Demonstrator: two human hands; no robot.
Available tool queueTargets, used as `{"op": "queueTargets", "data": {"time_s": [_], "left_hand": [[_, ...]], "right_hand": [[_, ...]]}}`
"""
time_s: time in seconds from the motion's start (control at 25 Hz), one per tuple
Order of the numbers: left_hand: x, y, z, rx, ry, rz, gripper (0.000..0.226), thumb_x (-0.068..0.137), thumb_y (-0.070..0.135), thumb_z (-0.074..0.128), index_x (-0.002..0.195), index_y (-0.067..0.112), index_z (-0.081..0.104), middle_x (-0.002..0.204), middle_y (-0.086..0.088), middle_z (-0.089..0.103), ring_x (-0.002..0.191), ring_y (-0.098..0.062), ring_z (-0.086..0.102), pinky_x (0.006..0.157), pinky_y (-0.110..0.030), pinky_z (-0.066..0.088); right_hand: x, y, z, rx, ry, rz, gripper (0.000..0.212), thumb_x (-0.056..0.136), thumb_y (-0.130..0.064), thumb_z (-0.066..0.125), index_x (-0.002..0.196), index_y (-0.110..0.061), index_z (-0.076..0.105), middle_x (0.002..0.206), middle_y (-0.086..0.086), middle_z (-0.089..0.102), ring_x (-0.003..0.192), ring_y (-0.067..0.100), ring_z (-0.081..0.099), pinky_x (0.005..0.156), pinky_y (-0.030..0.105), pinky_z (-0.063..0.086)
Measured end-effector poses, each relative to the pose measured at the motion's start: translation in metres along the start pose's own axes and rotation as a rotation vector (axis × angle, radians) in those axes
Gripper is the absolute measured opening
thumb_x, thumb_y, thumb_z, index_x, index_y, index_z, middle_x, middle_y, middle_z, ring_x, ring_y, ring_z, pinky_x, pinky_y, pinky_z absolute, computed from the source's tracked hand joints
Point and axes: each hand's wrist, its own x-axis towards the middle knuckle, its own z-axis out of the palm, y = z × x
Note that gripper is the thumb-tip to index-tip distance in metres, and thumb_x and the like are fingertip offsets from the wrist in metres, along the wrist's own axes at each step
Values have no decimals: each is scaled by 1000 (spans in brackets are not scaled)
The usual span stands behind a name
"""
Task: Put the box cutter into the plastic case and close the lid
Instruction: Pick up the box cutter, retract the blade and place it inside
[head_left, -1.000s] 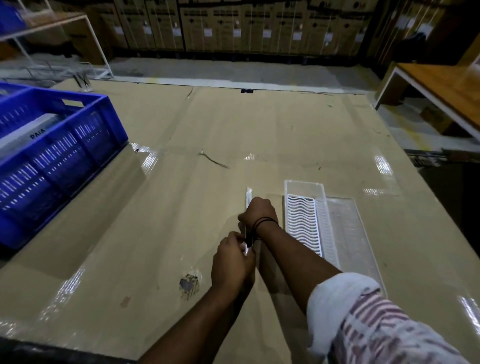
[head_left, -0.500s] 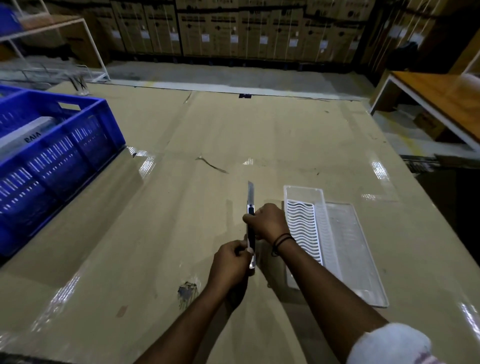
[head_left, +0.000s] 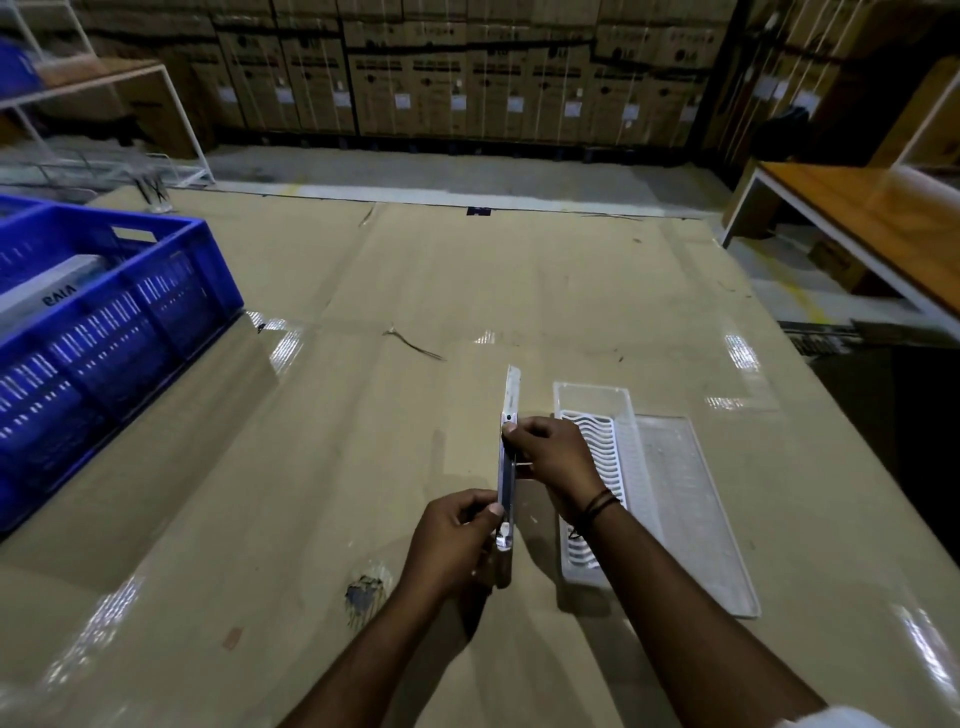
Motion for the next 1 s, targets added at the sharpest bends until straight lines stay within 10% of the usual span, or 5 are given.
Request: {"op": "queueTargets", "data": {"time_s": [1.0], "left_hand": [[2, 14, -2, -249, -18, 1, 19, 100, 7, 64, 109, 0, 78, 91, -17, 80, 70, -19, 79, 61, -24, 61]], "right_hand": [[-60, 11, -6, 66, -94, -82, 38, 85, -3, 72, 120, -18, 71, 105, 16, 71, 74, 15, 70, 59, 23, 52]]}}
